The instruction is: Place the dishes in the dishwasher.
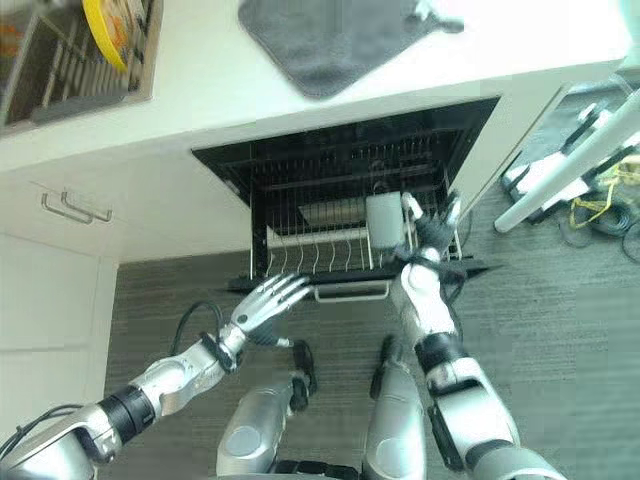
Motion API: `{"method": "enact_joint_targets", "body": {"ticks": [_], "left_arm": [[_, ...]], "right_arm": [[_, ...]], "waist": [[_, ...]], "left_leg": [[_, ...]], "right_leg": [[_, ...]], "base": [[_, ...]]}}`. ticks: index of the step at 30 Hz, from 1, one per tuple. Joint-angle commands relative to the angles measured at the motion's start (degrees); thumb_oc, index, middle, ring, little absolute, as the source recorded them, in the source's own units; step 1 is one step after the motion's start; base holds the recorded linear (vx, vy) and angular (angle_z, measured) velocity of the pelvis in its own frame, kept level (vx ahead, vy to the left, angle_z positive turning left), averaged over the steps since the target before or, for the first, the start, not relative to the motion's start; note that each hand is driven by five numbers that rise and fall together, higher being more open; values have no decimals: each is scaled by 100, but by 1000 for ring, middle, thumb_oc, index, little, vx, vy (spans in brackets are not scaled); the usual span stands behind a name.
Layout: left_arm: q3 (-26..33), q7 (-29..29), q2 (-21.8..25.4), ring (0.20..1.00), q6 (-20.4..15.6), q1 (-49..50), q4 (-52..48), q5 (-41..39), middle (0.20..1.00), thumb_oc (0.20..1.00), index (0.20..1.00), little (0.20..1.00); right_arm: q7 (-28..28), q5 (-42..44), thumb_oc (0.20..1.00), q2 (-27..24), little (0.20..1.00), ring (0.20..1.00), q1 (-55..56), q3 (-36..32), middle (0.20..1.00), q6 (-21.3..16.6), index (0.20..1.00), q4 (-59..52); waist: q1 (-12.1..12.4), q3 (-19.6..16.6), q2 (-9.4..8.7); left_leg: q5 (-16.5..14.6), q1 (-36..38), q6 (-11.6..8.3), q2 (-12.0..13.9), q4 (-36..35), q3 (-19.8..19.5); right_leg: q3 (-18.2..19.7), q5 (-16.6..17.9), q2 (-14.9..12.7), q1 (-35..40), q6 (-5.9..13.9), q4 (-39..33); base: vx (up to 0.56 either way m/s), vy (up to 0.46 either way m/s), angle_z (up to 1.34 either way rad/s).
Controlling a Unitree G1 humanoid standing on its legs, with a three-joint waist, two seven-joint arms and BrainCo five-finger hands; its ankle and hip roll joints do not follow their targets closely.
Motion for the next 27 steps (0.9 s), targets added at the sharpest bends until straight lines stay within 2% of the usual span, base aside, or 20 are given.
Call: {"method": "enact_joint_targets", "body": {"ticks": [1,5,8,9,10,11,13,14,17,19,21,22,25,27], "left_arm": [[41,300,146,1000,-103,327,-371,203,1000,1000,1000,1000],[334,606,48,1000,-154,641,-147,-113,1000,1000,1000,1000],[767,876,-140,1000,-379,895,76,-1102,1000,1000,1000,1000],[1271,844,-329,1000,-745,1065,173,-2162,1000,1000,1000,1000],[1329,841,-351,1000,-806,1086,179,-2409,1000,1000,1000,1000],[1535,756,-428,1000,-1033,1163,150,-2881,1000,1000,1000,1000],[2236,50,-626,1000,-1779,1470,-110,-4432,1000,1000,1000,1000],[2355,-117,-658,1000,-1873,1531,-167,-4731,1000,1000,1000,1000],[3113,-1170,-978,1000,-2084,1906,-544,-6112,1000,1000,1000,1000],[3441,-1673,-1066,1000,-2222,2060,-718,-6600,1000,1000,1000,1000],[3714,-2032,-1088,1000,-2547,2144,-965,-6953,1000,1000,1000,1000],[3912,-2241,-1092,1000,-2737,2176,-1202,-7217,1000,1000,1000,1000],[4173,-2315,-1085,1000,-2641,2048,-1479,-7359,1000,1000,1000,1000],[4243,-2246,-1054,1000,-2297,1846,-1581,-7423,1000,1000,1000,1000]], "right_arm": [[404,-78,1000,4,1000,1000,-1,-87,1000,-237,1000,-420],[1186,255,1000,-79,1000,1000,550,32,1000,91,1000,-744],[1918,495,1000,-160,1000,1000,975,96,1000,107,1000,-1108],[2448,343,1000,-199,1000,1000,1338,87,1000,133,1000,-1604],[2571,339,1000,-204,1000,1000,1380,87,1000,140,1000,-1662],[2821,403,1000,-224,1000,1000,1519,77,1000,156,1000,-1844],[3785,639,1000,-246,1000,1000,1872,-133,1000,327,1000,-2466],[3922,648,1000,-249,1000,1000,1941,-179,1000,342,1000,-2571],[4524,702,1000,-293,1000,1000,2310,-628,1000,374,1000,-3061],[4807,814,1000,-300,1000,1000,2457,-892,1000,320,1000,-3159],[5079,866,1000,-323,1000,1000,2588,-1129,1000,189,1000,-3258],[5282,742,1000,-362,1000,1000,2661,-1281,1000,-70,1000,-3354],[5418,773,1000,-453,1000,1000,2678,-1436,1000,-234,1000,-3562],[5363,792,1000,-531,1000,1000,2563,-1439,1000,-278,1000,-3630]], "waist": [[7,-299,-179],[-16,-684,-255],[27,-968,-318],[68,-1216,-386],[67,-1240,-393],[80,-1289,-419],[122,-1383,-505],[125,-1394,-520],[164,-1450,-634],[179,-1478,-691],[178,-1499,-730],[175,-1514,-743],[167,-1529,-731],[180,-1567,-692]], "left_leg": [[-181,71,44,1,193,176],[-113,464,-18,22,-152,180],[-41,678,-55,24,-332,98],[-18,873,-70,9,-433,39],[-20,900,-69,5,-444,32],[-27,952,-70,-5,-454,15],[-77,1079,-62,-22,-443,-7],[-86,1095,-61,-22,-436,-12],[-141,1190,-52,-32,-384,-37],[-175,1248,-42,-44,-382,-60],[-198,1278,-24,-53,-394,-72],[-197,1295,-11,-57,-433,-81],[-156,1313,-21,-60,-526,-134],[-90,1304,-38,-78,-619,-216]], "right_leg": [[-280,-212,-266,682,312,-282],[-325,-149,-236,1160,354,-735],[-371,-77,-221,1453,376,-988],[-402,-14,-212,1682,374,-1158],[-407,-6,-210,1713,373,-1181],[-425,20,-209,1787,372,-1244],[-498,78,-221,1967,381,-1375],[-515,87,-224,1992,386,-1388],[-612,164,-232,2152,413,-1498],[-646,201,-226,2216,429,-1544],[-659,221,-221,2248,438,-1580],[-676,231,-217,2268,443,-1611],[-683,231,-195,2288,445,-1646],[-674,236,-161,2292,437,-1694]], "base": [[120,-31,6],[49,-19,-3],[78,-54,6],[132,-60,17],[132,-57,18],[54,-35,6],[55,-53,3],[32,-53,2],[31,-71,9],[32,-65,17],[21,-44,6],[0,0,0],[0,0,0],[1,19,1]]}}
